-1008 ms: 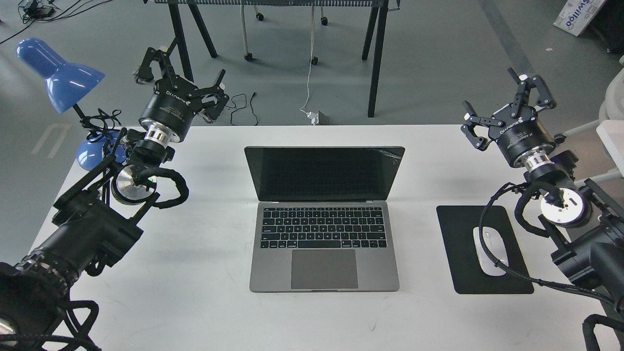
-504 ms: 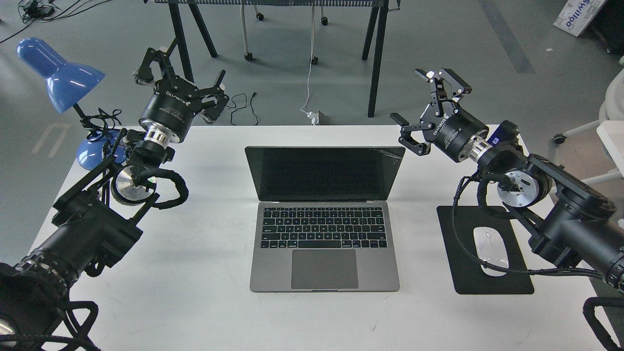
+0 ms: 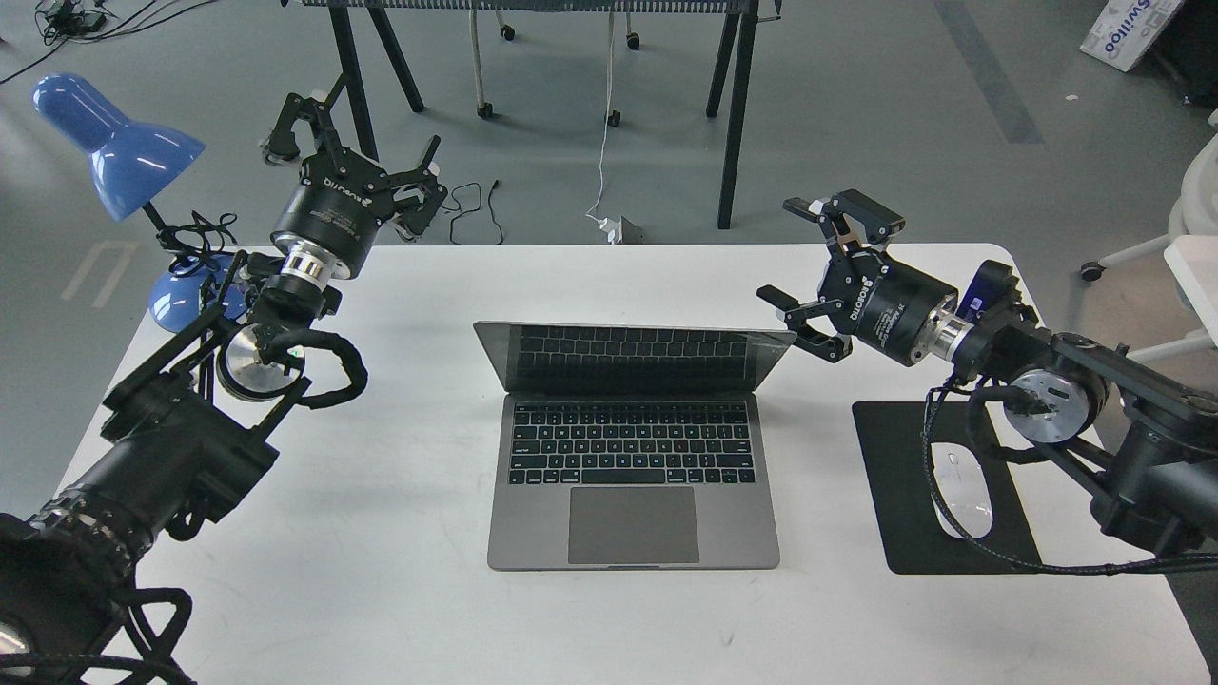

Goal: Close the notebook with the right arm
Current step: 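Push the laptop screen down with the right gripper until shut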

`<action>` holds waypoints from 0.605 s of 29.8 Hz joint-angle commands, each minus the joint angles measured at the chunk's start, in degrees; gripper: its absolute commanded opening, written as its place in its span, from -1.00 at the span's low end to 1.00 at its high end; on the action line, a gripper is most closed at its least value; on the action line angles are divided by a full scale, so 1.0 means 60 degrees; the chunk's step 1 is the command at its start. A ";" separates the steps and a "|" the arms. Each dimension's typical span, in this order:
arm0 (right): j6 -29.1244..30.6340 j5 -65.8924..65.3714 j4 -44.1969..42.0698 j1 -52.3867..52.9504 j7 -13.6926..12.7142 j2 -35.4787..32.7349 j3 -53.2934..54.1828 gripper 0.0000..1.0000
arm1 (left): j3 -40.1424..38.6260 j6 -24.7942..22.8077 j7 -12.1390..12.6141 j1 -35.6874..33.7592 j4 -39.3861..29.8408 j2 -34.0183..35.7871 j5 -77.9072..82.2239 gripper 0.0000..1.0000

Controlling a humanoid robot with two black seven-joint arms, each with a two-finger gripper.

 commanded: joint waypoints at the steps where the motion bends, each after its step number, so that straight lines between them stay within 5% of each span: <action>1: 0.0160 -0.0464 0.0118 -0.0038 0.0013 -0.0014 -0.0097 1.00 | 0.0001 0.0001 0.0000 0.0000 0.0000 0.0001 0.0015 1.00; 18: 0.0204 -0.2250 0.0412 -0.0434 0.0027 0.0001 -0.1531 1.00 | 0.0001 -0.0007 -0.0015 0.0015 0.0000 0.0016 0.0000 1.00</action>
